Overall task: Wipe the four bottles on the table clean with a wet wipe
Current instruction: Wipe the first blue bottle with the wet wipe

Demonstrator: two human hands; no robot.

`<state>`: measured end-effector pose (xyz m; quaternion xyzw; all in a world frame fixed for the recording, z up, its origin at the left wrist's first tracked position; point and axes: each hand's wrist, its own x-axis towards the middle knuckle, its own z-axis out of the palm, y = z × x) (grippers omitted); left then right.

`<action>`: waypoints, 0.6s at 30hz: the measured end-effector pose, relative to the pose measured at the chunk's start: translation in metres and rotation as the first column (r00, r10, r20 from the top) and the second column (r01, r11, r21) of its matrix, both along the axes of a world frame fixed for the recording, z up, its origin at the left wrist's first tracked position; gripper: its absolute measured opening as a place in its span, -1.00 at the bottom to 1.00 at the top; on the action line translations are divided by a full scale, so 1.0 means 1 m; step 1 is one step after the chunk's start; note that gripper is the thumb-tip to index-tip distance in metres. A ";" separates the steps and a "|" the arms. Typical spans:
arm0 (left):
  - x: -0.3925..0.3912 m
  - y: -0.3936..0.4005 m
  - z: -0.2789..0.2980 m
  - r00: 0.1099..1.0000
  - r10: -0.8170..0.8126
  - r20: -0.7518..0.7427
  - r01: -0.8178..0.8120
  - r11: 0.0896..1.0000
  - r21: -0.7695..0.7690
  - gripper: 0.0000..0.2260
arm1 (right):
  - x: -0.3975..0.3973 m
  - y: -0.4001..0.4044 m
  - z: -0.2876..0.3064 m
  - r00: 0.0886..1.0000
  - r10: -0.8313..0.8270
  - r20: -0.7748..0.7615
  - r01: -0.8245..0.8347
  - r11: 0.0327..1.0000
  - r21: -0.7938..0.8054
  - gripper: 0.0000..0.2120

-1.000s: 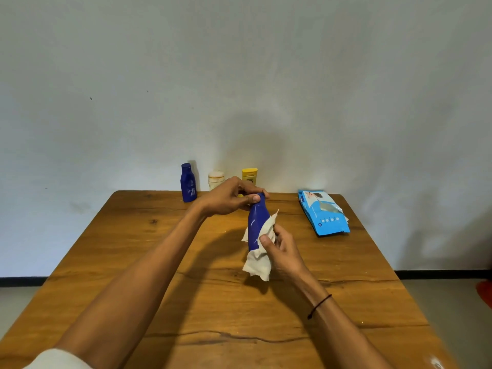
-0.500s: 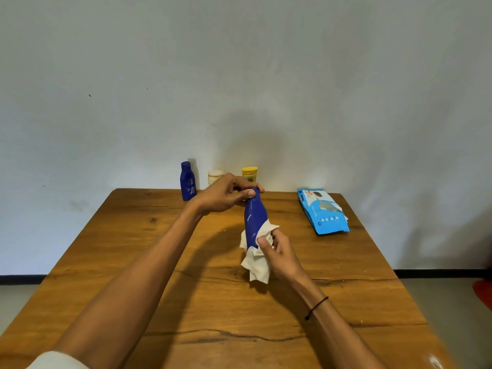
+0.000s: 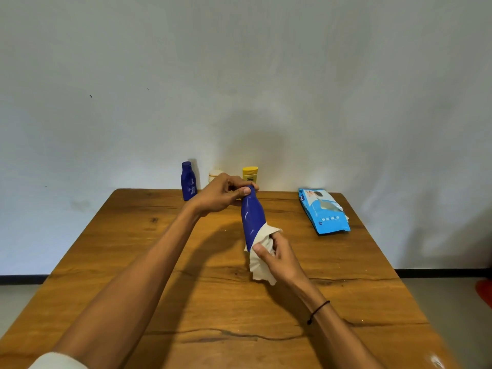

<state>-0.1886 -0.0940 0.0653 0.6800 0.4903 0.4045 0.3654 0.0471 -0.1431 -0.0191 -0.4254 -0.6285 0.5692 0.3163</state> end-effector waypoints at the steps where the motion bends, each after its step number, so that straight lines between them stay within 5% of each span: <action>1: 0.001 -0.001 -0.001 1.000 0.007 -0.007 -0.007 1.000 -0.003 -0.71 | -0.001 0.002 -0.003 1.000 -0.017 0.007 0.017 1.000 0.011 -0.70; 9: 0.016 -0.001 -0.006 0.999 0.044 -0.028 -0.045 0.999 -0.008 -0.70 | -0.025 0.012 0.007 0.937 -0.344 0.055 0.330 0.927 0.176 -0.54; 12: 0.012 -0.001 -0.004 0.997 0.073 -0.006 -0.073 0.997 0.007 -0.69 | -0.019 0.008 0.004 0.960 -0.278 -0.012 0.277 0.951 0.135 -0.57; 15: 0.007 -0.003 -0.004 0.995 0.103 -0.001 -0.103 0.995 0.017 -0.70 | -0.017 0.003 -0.009 0.969 -0.188 0.159 0.155 0.968 0.199 -0.56; 18: 0.012 -0.006 -0.005 0.996 0.082 -0.022 -0.082 0.996 -0.017 -0.71 | -0.022 0.003 -0.010 0.933 -0.286 0.218 0.221 0.935 0.278 -0.49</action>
